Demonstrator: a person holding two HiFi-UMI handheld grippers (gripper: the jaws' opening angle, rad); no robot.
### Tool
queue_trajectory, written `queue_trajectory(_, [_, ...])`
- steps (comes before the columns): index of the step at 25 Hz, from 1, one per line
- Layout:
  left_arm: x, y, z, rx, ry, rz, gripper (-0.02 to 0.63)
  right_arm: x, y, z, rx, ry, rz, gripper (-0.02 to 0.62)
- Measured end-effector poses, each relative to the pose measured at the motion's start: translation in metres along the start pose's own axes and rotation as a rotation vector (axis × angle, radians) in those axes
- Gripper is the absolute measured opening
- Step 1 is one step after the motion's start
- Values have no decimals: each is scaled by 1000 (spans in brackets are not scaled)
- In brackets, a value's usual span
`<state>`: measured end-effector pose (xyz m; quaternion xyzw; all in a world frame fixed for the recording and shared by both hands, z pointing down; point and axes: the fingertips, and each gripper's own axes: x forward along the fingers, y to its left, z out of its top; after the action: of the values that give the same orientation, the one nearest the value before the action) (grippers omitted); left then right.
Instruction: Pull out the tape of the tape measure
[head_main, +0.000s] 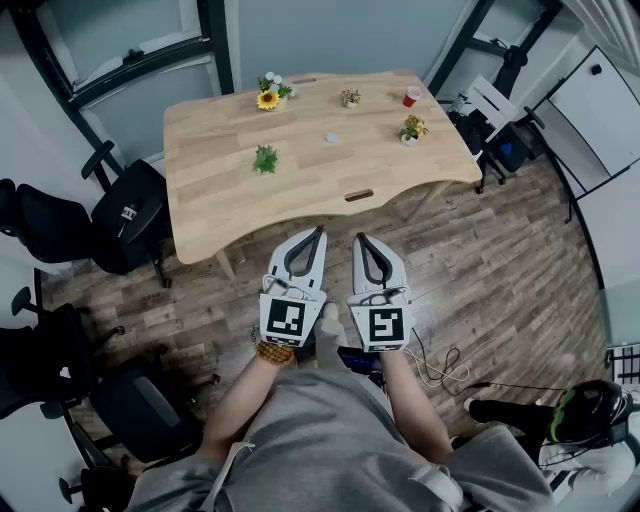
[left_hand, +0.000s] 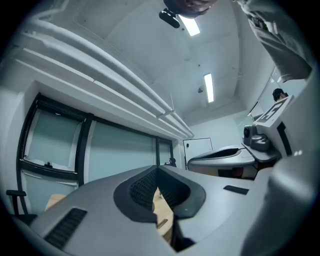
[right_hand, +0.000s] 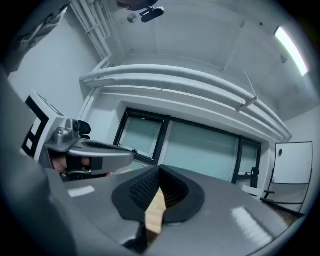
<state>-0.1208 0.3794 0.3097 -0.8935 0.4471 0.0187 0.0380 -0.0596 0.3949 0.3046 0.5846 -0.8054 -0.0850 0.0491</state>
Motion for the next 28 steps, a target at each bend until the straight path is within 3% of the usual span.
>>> queue_trajectory(17, [166, -17, -42, 54, 98, 53, 9, 86, -155, -83, 129, 40, 130, 11])
queue_trajectory(28, [221, -12, -72, 52, 159, 95, 9, 120, -204, -125, 159, 94, 181, 11])
